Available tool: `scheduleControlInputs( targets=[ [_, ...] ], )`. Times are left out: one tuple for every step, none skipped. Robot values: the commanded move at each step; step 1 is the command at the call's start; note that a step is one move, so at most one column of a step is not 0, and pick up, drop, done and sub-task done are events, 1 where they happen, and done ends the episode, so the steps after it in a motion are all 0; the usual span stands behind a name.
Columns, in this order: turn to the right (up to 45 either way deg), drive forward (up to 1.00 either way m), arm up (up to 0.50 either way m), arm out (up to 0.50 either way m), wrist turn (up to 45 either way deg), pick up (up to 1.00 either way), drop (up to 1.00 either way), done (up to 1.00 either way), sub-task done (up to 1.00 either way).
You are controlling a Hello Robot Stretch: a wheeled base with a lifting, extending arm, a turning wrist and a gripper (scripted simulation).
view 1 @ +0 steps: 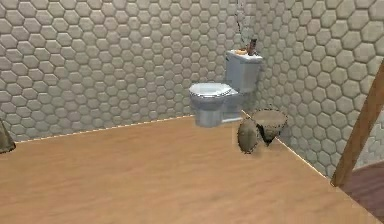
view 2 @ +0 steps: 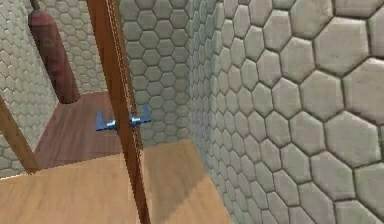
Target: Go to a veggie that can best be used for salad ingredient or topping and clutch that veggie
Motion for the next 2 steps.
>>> scheduleControlInputs(
  targets=[
    [0.0, 0.35, 0.00, 0.00, 0.0, 0.00, 0.00, 0.00, 0.00],
    [36.0, 0.00, 0.00, 0.00, 0.0, 0.00, 0.00, 0.00, 0.00]
  ],
)
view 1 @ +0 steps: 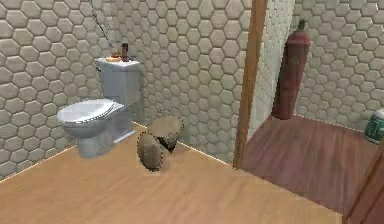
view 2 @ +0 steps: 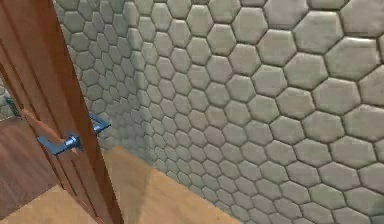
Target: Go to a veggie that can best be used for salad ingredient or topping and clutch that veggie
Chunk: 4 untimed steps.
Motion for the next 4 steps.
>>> scheduleControlInputs(
  targets=[
    [0.0, 0.95, 0.00, 0.00, 0.0, 0.00, 0.00, 0.00, 0.00],
    [45.0, 0.00, 0.00, 0.00, 0.0, 0.00, 0.00, 0.00, 0.00],
    [21.0, 0.00, 0.00, 0.00, 0.0, 0.00, 0.00, 0.00, 0.00],
    [0.0, 0.55, 0.00, 0.00, 0.0, 0.00, 0.00, 0.00, 0.00]
  ],
)
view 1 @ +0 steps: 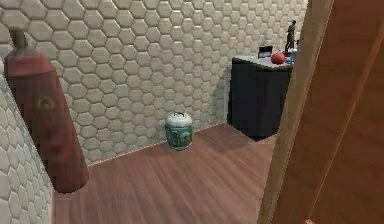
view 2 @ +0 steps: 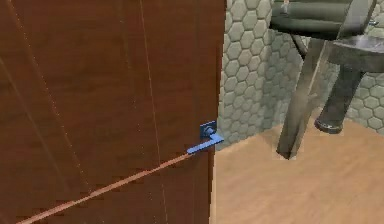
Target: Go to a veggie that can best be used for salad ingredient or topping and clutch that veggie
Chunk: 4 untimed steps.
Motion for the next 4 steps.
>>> scheduleControlInputs(
  targets=[
    [-27.0, 0.00, 0.00, 0.00, 0.0, 0.00, 0.00, 0.00, 0.00],
    [0.0, 0.55, 0.00, 0.00, 0.0, 0.00, 0.00, 0.00, 0.00],
    [45.0, 0.00, 0.00, 0.00, 0.0, 0.00, 0.00, 0.00, 0.00],
    [6.0, 0.00, 0.00, 0.00, 0.0, 0.00, 0.00, 0.00, 0.00]
  ],
)
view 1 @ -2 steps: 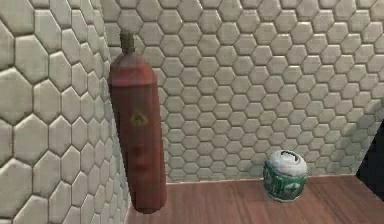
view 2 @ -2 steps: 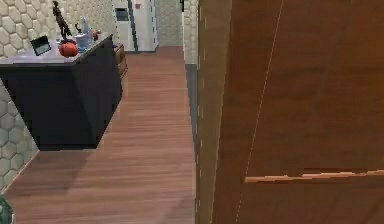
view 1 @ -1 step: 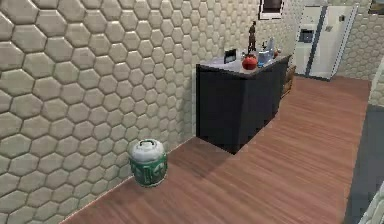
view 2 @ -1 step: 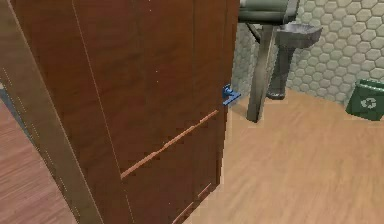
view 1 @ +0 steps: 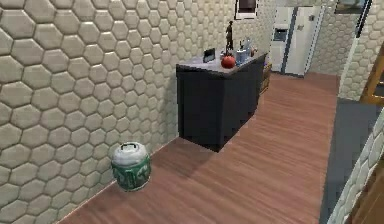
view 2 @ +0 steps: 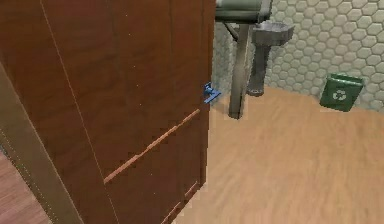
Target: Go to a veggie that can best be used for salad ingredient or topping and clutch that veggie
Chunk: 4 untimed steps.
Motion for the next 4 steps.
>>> scheduleControlInputs(
  targets=[
    [0.0, 0.45, 0.00, 0.00, 0.0, 0.00, 0.00, 0.00, 0.00],
    [39.0, 0.00, 0.00, 0.00, 0.0, 0.00, 0.00, 0.00, 0.00],
    [0.0, 0.95, 0.00, 0.00, 0.0, 0.00, 0.00, 0.00, 0.00],
    [-45.0, 0.00, 0.00, 0.00, 0.0, 0.00, 0.00, 0.00, 0.00]
  ],
)
